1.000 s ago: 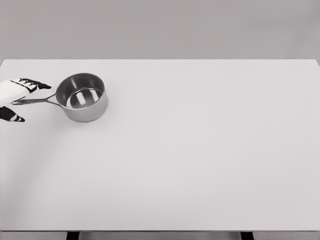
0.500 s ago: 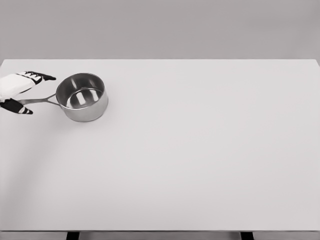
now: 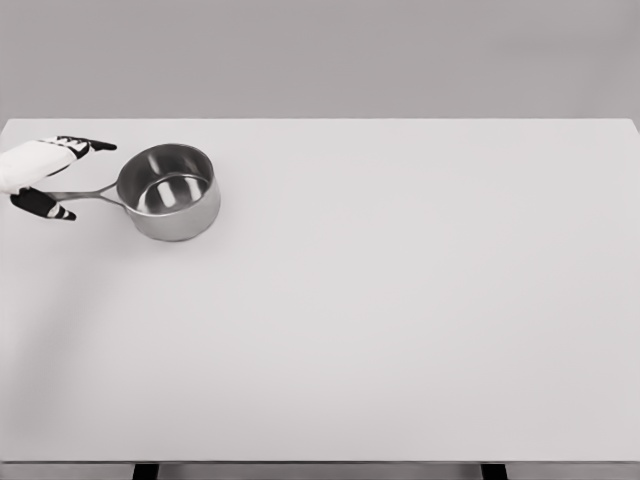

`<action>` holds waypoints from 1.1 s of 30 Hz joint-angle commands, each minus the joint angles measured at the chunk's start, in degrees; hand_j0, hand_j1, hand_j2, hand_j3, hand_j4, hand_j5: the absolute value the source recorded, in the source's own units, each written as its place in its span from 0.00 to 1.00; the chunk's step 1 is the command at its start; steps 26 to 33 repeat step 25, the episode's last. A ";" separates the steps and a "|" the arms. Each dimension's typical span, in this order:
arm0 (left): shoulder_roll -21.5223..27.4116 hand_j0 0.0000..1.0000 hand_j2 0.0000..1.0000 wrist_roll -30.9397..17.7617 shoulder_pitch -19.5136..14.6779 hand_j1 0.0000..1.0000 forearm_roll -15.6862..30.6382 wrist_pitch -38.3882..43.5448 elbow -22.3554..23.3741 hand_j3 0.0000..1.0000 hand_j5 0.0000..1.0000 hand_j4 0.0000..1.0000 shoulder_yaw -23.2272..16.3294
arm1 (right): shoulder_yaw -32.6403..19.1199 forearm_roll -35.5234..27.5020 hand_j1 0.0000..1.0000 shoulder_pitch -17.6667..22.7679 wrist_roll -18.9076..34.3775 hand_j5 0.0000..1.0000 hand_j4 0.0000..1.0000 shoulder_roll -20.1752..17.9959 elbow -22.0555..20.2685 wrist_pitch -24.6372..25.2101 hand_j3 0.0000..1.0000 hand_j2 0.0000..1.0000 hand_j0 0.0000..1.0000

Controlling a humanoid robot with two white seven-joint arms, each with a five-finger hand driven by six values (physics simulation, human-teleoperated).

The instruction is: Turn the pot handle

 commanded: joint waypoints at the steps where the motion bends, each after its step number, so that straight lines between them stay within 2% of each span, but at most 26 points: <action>1: -0.34 1.00 1.00 0.03 0.00 1.00 0.37 0.12 0.61 1.00 1.00 1.00 0.03 | 0.01 -0.01 1.00 0.00 0.01 1.00 1.00 -0.01 0.01 0.00 1.00 1.00 1.00; 12: -1.93 1.00 1.00 0.03 -0.62 1.00 0.46 0.12 0.17 1.00 1.00 1.00 -0.14 | 0.01 -0.01 1.00 0.00 0.01 1.00 1.00 -0.01 0.01 0.00 1.00 1.00 1.00; 20: -1.40 1.00 1.00 0.03 2.72 1.00 0.55 0.12 -9.94 1.00 1.00 1.00 -0.14 | 0.01 -0.01 1.00 0.00 0.01 1.00 1.00 -0.01 0.01 0.00 1.00 1.00 1.00; 33: -1.22 1.00 1.00 0.03 2.99 1.00 0.64 0.12 -10.47 1.00 1.00 1.00 -0.14 | 0.01 -0.01 1.00 0.00 0.01 1.00 1.00 -0.01 0.01 0.00 1.00 1.00 1.00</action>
